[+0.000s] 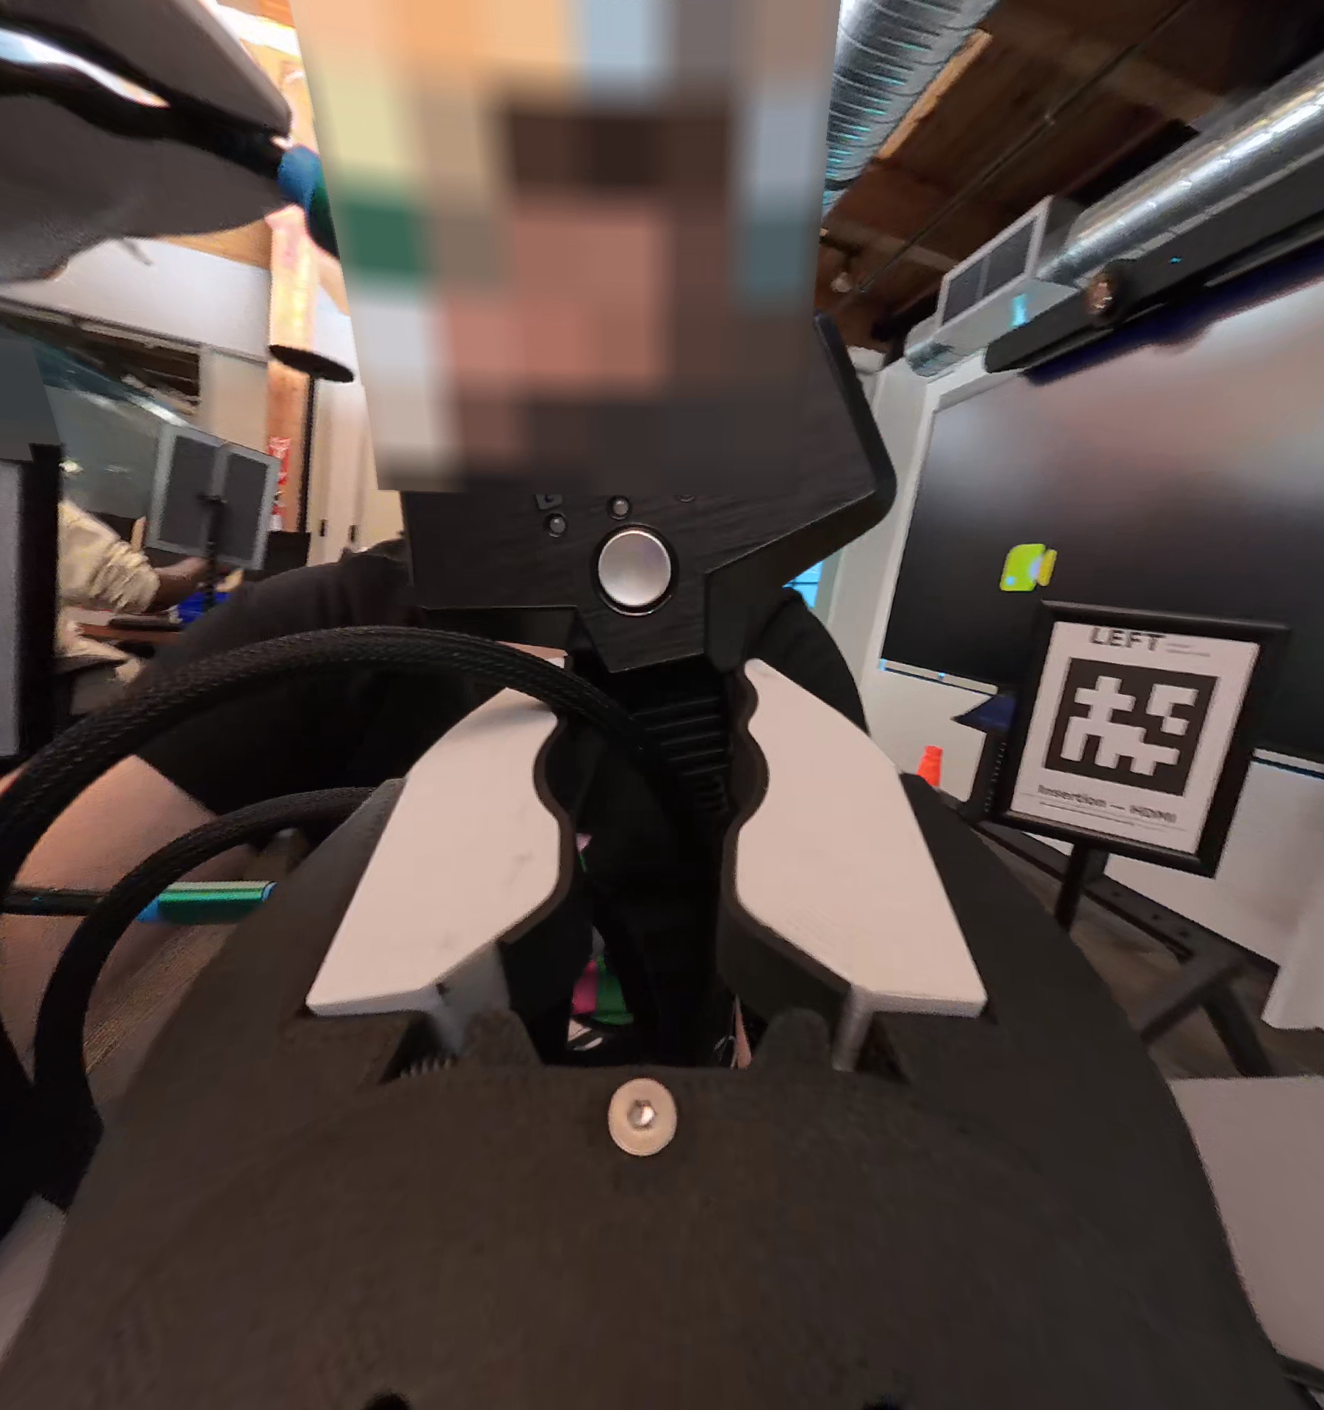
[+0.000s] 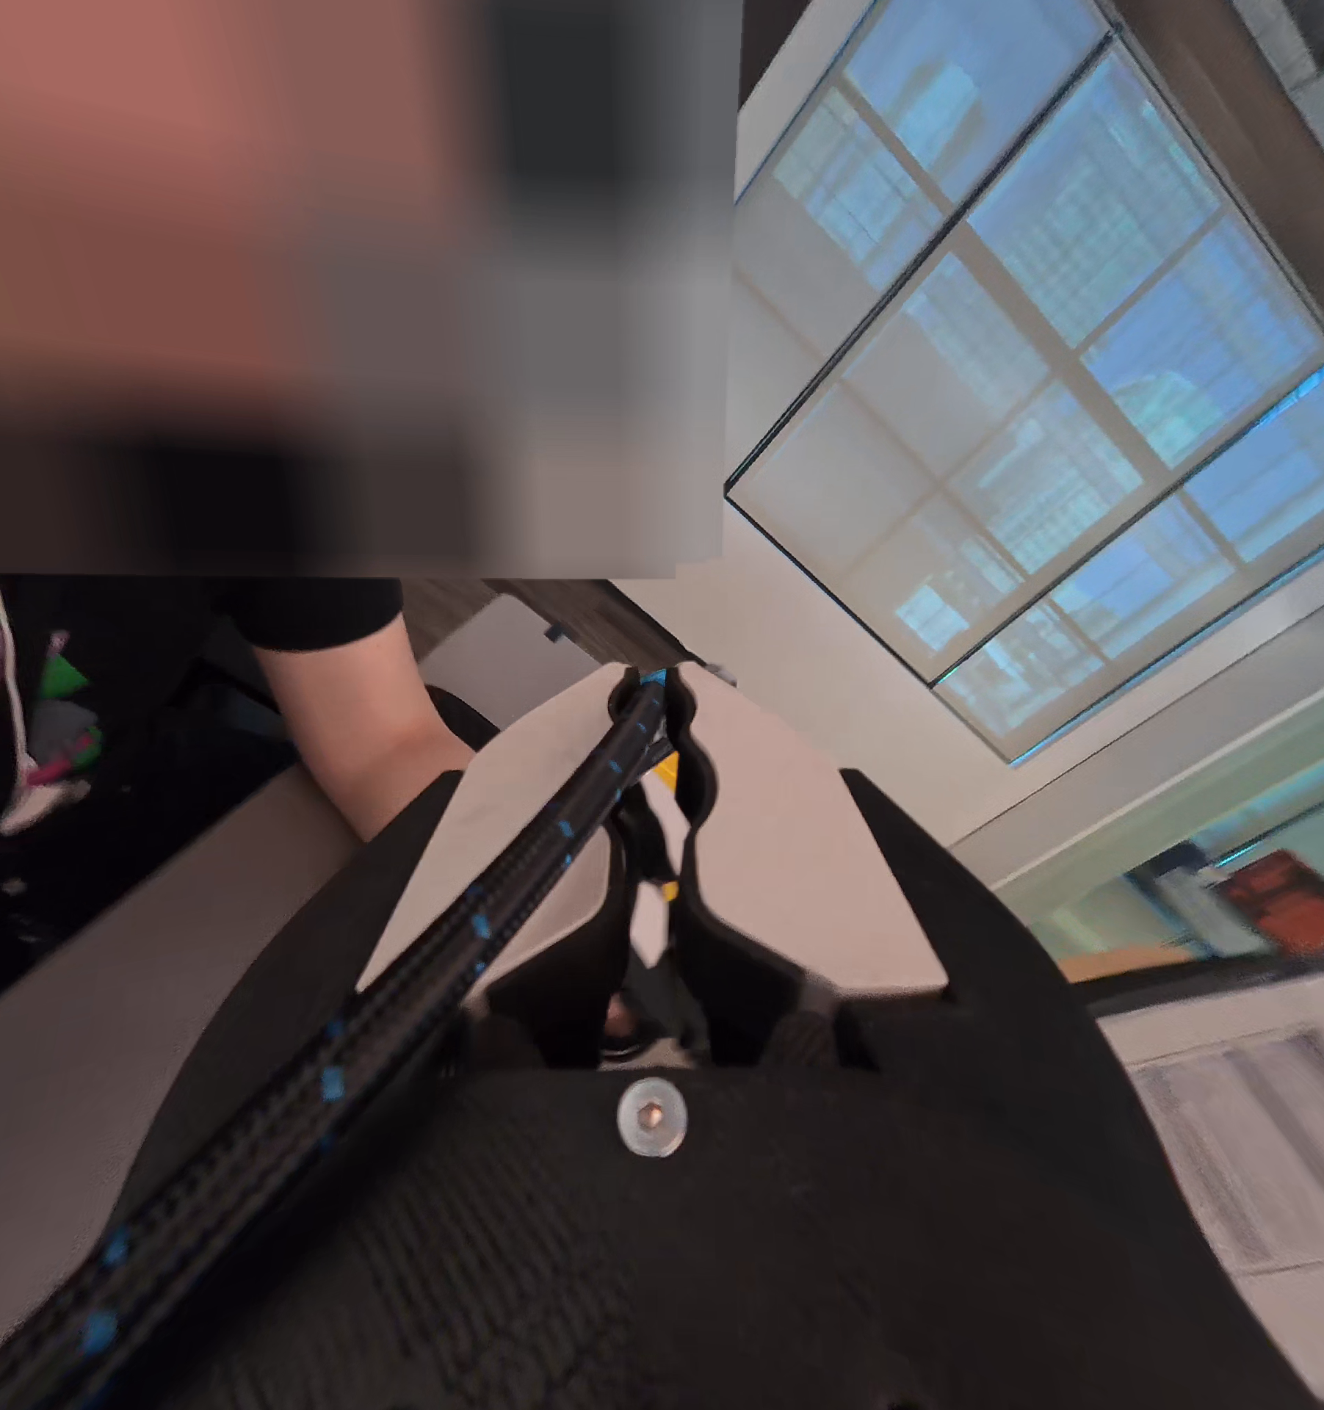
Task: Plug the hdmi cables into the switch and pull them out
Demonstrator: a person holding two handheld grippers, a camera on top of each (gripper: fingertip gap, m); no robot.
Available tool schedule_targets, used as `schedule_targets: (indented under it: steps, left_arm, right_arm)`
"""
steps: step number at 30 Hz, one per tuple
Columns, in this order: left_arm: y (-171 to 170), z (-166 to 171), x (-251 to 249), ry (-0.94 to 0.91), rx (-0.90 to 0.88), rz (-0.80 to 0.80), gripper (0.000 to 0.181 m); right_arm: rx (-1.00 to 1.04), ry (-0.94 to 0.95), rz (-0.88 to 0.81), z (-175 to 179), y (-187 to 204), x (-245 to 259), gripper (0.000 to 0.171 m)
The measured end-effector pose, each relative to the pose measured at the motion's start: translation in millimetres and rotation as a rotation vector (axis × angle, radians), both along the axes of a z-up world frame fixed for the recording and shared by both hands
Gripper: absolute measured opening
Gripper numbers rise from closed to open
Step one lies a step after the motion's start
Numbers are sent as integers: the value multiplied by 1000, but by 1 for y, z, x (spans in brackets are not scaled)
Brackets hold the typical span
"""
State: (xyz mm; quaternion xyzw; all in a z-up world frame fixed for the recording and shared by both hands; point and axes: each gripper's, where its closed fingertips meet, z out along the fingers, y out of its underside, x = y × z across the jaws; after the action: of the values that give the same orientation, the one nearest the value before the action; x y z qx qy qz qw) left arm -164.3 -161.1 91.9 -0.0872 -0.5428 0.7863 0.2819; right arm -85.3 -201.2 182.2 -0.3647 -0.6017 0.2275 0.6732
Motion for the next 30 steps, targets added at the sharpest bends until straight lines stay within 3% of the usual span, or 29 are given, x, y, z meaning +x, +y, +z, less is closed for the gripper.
schedule_targets:
  steps: [3,11,30]
  left_arm:
    - [0,5,-1,1,-31,-41,37]
    - [-7,8,-10,-31,-25,-118,36]
    - [-12,10,-11,-3,-22,-179,38]
  right_arm:
    - [9,-148,16,11,4,-14,8]
    - [-286,-517,144,18,16,-46,8]
    - [-346,-660,44,29,46,-66,8]
